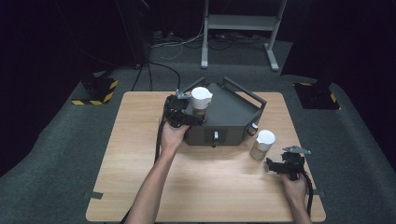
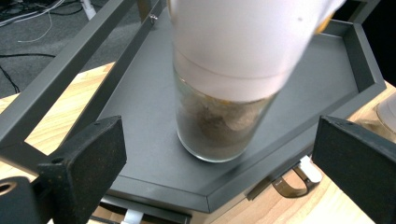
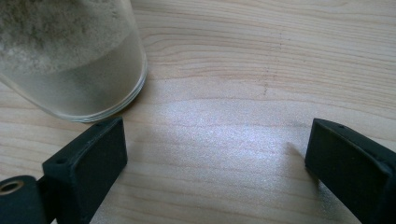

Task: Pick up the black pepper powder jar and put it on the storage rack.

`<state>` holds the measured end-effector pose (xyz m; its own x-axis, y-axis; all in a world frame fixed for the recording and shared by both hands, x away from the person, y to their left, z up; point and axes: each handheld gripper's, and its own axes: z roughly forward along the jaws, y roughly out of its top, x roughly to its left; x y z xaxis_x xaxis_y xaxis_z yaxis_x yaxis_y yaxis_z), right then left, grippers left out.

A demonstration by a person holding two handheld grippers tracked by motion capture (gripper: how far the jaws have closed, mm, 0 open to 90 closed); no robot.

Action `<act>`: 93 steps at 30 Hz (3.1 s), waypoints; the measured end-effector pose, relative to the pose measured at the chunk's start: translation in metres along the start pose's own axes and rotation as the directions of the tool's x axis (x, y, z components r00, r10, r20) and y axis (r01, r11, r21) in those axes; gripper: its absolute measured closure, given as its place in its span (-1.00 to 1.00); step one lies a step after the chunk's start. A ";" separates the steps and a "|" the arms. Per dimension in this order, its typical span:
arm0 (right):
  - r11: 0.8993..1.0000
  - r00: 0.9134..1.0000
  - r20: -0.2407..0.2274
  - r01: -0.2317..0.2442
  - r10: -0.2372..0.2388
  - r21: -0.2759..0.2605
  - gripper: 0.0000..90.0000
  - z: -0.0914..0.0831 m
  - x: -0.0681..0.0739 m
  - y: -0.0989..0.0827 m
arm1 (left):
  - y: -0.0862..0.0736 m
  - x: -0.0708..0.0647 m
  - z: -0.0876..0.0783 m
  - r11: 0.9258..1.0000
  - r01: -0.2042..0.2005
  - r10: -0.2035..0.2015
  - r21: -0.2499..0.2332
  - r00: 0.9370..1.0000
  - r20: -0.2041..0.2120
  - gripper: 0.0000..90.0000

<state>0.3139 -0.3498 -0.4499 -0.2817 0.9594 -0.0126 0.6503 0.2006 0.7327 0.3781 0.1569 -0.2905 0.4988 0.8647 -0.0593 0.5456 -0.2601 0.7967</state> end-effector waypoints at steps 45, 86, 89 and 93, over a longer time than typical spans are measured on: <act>1.000 1.000 0.000 0.000 0.000 0.000 -0.89 0.000 0.000 0.000 | -0.069 -0.005 -0.017 1.000 0.014 -0.013 0.015 1.000 -0.020 -0.94; 1.000 1.000 0.000 0.002 -0.002 0.001 -0.89 0.000 0.000 0.000 | -0.132 -0.018 0.023 0.992 0.024 -0.017 0.122 0.998 -0.053 -0.93; 1.000 1.000 0.001 0.002 -0.002 0.001 -0.89 0.000 0.000 0.000 | -0.136 -0.018 0.026 0.992 0.027 -0.020 0.127 0.998 -0.057 -0.93; 1.000 1.000 0.000 0.002 -0.002 0.001 -0.89 0.000 0.000 0.000 | -0.140 -0.020 0.029 0.990 0.027 -0.017 0.136 0.997 -0.069 -0.93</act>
<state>0.3139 -0.3498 -0.4497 -0.2827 0.9591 -0.0143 0.6504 0.2026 0.7320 0.3113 0.1634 -0.4187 0.4413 0.8968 -0.0312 0.6454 -0.2930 0.7054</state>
